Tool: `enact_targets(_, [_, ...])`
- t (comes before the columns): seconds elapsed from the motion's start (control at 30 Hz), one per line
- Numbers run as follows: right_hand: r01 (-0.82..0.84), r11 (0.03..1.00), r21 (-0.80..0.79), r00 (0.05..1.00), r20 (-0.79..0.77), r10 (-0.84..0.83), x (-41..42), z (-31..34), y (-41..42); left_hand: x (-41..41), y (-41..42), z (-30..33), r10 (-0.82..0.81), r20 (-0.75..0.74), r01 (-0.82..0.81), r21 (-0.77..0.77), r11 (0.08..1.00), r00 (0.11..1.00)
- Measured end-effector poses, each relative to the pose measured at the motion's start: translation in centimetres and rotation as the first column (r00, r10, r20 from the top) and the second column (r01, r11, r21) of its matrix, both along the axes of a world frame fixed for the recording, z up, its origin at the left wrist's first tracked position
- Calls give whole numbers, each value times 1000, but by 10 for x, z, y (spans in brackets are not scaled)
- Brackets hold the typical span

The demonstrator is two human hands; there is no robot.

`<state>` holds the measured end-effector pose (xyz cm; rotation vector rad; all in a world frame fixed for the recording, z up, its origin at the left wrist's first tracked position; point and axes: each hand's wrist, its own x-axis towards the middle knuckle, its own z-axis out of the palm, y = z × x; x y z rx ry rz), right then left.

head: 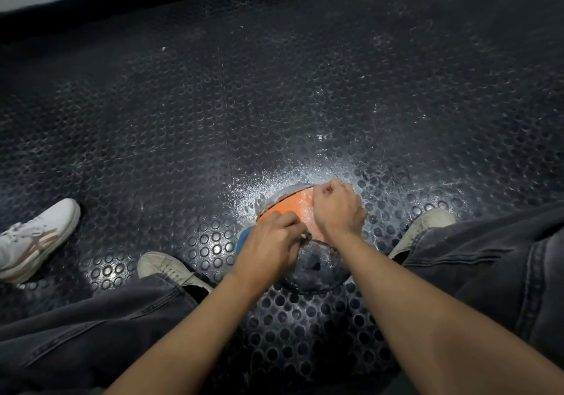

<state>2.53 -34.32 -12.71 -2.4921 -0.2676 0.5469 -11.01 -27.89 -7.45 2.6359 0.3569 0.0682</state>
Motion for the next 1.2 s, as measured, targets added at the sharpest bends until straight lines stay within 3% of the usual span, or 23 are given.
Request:
enact_targets(0.17, [15, 1000, -15, 1000, -4, -15, -5, 3, 6, 6, 9, -5, 217, 73, -215, -25, 976, 974])
enact_targets(0.3, [49, 999, -4, 999, -19, -49, 0, 0, 0, -2, -2, -1, -7, 35, 6, 36, 999, 999])
enact_targets(0.43, [62, 998, -16, 998, -29, -63, -2, 1, 7, 6, 9, -9, 237, 95, -238, 1, 971, 967])
enact_targets(0.57, [75, 997, -36, 997, -25, -76, -1, 0, 4, -6, -6, -5, 15, 45, -17, 37, 999, 999])
enact_targets(0.7, [64, 997, -38, 998, -16, -64, -4, 0, 7, -2, 12, -9, 243, 107, -248, 29, 968, 964])
enact_targets(0.73, [70, 996, -46, 997, -12, -71, -6, 0, 9, -3, 8, -9, 235, 93, -239, 36, 970, 967])
enact_targets(0.87, [88, 996, -34, 996, -26, -89, -2, -2, 2, -7, 4, -5, -78, 48, 73, 100, 992, 996])
enact_targets(1.0, [61, 998, -24, 998, -19, -62, -4, 0, 3, -4, 13, -12, 205, 109, -210, 30, 977, 973])
enact_targets(1.13, [46, 999, -8, 999, -20, -46, -3, -4, -1, -5, 1, -3, -32, 33, 31, 18, 999, 999])
enact_targets(1.2, [18, 1000, 4, 1000, -23, -17, -1, -3, -2, 9, 16, -3, 64, 24, -64, 17, 998, 998])
